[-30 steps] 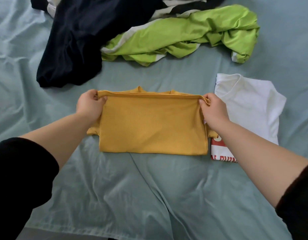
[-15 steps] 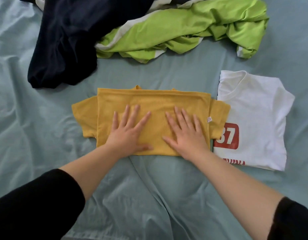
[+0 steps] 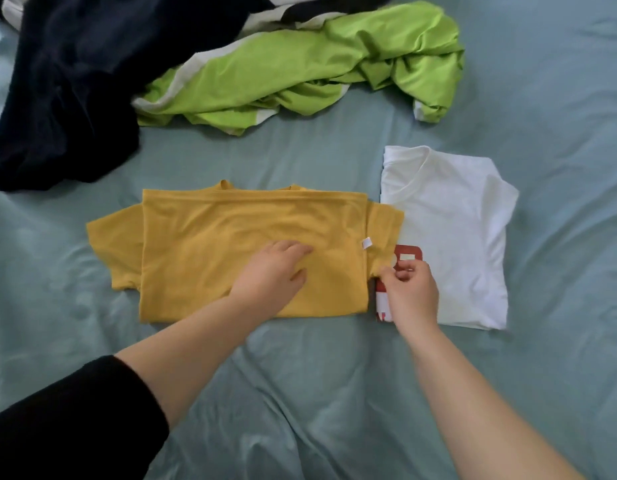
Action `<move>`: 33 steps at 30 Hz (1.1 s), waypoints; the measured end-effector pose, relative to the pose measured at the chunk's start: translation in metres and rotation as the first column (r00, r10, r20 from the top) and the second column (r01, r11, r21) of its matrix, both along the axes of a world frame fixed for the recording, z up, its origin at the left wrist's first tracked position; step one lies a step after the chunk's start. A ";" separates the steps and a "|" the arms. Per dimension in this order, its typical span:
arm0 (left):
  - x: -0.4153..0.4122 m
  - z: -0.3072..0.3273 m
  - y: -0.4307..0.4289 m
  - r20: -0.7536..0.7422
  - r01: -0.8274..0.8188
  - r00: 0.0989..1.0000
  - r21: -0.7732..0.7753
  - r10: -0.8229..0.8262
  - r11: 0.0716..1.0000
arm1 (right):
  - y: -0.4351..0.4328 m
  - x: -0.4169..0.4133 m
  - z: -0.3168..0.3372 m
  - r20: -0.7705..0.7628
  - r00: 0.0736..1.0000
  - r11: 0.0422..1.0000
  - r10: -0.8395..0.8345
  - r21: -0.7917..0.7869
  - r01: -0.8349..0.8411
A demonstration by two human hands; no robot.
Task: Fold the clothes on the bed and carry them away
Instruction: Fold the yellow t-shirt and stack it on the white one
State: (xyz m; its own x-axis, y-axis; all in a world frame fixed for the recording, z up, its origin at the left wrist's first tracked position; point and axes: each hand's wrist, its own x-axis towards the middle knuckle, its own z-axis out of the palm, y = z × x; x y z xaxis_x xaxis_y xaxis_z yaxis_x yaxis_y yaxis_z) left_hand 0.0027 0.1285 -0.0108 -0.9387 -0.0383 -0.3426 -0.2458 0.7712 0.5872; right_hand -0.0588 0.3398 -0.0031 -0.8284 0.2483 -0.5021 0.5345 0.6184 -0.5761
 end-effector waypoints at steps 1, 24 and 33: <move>-0.015 0.003 0.013 0.006 -0.036 0.999 0.059 0.036 0.998 | 0.003 -0.003 -0.001 0.044 0.999 0.999 -0.023 -0.021 0.024; -0.134 0.013 0.072 0.287 -0.390 0.900 0.189 0.329 0.901 | -0.017 0.016 -0.009 -0.346 0.757 0.829 0.554 0.309 -0.466; -0.092 0.010 0.045 -0.165 -0.227 0.966 -0.158 0.201 0.961 | 0.010 0.033 -0.017 -0.274 0.459 0.534 0.845 0.481 -0.696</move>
State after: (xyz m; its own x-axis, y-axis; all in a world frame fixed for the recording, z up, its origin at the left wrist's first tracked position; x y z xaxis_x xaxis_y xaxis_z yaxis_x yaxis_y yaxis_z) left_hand -0.0892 0.1738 -0.0008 -0.9411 -0.2908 -0.1727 -0.3382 0.8034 0.4900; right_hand -0.0260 0.3498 -0.0198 -0.8303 -0.5527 -0.0712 -0.5036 0.7989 -0.3288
